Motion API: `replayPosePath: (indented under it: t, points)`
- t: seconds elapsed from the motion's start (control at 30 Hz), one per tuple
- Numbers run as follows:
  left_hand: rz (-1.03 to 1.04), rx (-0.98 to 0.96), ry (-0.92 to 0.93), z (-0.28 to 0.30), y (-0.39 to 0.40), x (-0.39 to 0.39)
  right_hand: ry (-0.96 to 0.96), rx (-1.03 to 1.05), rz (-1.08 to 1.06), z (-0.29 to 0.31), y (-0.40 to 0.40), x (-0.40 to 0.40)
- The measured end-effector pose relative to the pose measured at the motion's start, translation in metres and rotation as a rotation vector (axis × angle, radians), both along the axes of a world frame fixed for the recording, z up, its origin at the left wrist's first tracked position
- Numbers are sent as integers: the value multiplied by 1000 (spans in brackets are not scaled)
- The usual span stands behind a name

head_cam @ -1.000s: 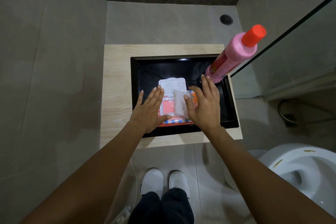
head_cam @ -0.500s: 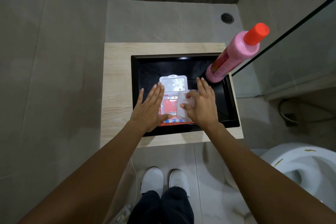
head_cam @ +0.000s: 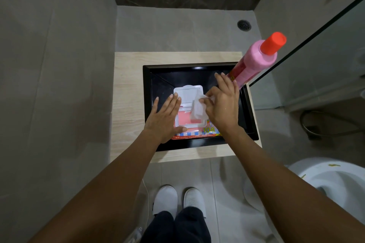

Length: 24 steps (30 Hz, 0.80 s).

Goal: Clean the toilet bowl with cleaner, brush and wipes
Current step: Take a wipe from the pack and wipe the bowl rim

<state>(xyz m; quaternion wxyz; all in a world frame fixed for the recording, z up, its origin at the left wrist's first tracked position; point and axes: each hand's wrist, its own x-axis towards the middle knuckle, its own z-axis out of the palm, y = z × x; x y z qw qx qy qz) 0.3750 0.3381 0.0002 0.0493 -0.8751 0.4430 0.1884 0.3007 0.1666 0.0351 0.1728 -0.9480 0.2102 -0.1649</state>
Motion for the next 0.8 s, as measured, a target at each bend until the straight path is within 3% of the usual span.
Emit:
replayPosePath:
  t: [0.23, 0.53, 0.8]
  points:
    - [16, 2, 5, 2, -1, -2, -159, -89, -62, 43, -26, 25]
    - [96, -50, 0, 11, -21, 21, -82, -157, 6, 48, -39, 25]
    - [75, -37, 28, 12, -34, 35, 96, -203, 151, 0, -24, -18]
